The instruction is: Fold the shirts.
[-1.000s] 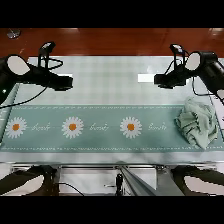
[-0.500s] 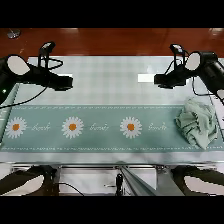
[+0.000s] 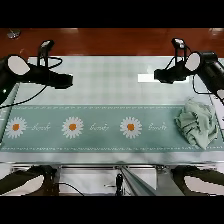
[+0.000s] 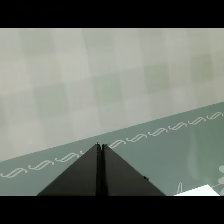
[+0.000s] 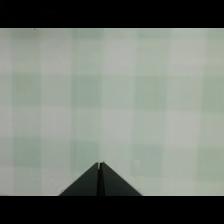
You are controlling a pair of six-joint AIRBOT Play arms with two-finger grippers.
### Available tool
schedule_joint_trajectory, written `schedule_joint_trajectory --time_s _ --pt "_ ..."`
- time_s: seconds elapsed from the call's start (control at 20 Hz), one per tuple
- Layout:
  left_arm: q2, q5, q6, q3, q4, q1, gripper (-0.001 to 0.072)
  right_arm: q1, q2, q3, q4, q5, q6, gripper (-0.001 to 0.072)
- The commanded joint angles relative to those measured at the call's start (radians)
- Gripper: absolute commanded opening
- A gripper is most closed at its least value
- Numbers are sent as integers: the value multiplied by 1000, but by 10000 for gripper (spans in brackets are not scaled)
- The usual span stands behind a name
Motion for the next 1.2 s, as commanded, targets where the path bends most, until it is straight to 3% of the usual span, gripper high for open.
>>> schedule_joint_trajectory --time_s 0.0,0.05,0.1,0.15,0.3,0.4,0.5,0.6,0.8,0.85,0.95,1.0,1.05,1.15 --pt "-10 94 0 0 1 0 48 0 -1 0 7 -180 2 40" --pt "-21 126 0 0 2 0 297 -6 0 0 -26 -210 10 371" --pt "-34 147 0 0 5 0 711 -17 0 0 -62 -203 26 628" --pt "-48 166 0 0 8 0 702 -40 0 10 -98 -136 36 632" --pt "-70 148 0 0 12 1 702 -169 40 12 -206 264 29 627" --pt "-76 141 0 0 12 0 702 -248 144 -96 -297 375 30 628" --pt "-76 138 0 0 10 -1 701 -325 292 -273 -305 344 93 627" --pt "-76 134 0 -3 8 -1 701 -399 412 -472 -301 284 243 628" --pt "-76 108 0 -6 8 0 701 -482 435 -720 -150 148 251 626" --pt "-76 101 1 -8 8 0 701 -483 414 -729 -127 127 239 554" --pt "-76 57 38 -3 51 12 701 -483 373 -720 -55 87 155 257" --pt "-74 10 38 3 79 33 701 -484 356 -702 14 76 90 60" --pt "-71 -43 38 8 88 64 702 -485 349 -663 80 76 19 25" --pt "-45 -148 38 11 81 148 702 -484 368 -512 211 81 -111 25"
